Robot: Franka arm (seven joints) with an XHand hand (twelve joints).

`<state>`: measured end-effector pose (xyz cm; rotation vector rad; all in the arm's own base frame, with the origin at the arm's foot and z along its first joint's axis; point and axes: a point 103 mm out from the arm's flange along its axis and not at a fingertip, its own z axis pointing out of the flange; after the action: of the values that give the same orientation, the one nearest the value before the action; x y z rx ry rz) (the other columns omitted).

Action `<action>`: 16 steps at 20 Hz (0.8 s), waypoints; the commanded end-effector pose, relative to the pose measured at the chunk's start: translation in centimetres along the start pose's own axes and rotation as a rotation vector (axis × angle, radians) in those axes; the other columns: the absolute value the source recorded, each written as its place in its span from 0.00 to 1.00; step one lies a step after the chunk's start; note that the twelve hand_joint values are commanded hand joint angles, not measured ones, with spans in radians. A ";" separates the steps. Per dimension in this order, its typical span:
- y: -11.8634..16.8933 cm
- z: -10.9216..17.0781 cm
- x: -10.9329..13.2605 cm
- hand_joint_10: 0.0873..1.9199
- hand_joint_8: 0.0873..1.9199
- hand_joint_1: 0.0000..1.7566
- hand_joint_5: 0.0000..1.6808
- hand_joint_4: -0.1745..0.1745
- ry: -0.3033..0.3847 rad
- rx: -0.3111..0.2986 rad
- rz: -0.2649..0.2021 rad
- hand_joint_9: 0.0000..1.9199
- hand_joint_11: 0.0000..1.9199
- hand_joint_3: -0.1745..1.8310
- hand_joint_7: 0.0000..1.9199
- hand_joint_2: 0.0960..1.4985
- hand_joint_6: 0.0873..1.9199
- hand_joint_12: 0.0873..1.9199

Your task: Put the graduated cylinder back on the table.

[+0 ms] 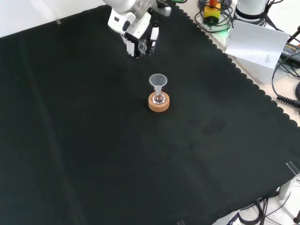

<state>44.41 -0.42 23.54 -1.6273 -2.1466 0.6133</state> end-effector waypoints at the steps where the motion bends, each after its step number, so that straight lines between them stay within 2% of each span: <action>1: 0.9 0.1 -1.0 0.00 0.55 0.71 0.54 0.00 0.073 -0.095 -0.056 0.75 0.62 0.09 0.49 0.75 0.55 0.37; 3: 1.4 0.2 -1.1 0.00 0.55 0.71 0.54 0.00 0.080 -0.108 -0.069 0.75 0.62 0.09 0.49 0.75 0.55 0.37; 9: 3.2 0.9 -2.1 0.00 0.55 0.71 0.54 0.00 0.206 -0.196 -0.132 0.75 0.62 0.09 0.49 0.75 0.55 0.37; 16: 5.7 1.7 -2.8 0.00 0.55 0.71 0.54 0.00 0.308 -0.312 -0.198 0.75 0.62 0.09 0.49 0.75 0.56 0.37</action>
<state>47.73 -1.58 20.60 -1.5395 -2.2073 0.1271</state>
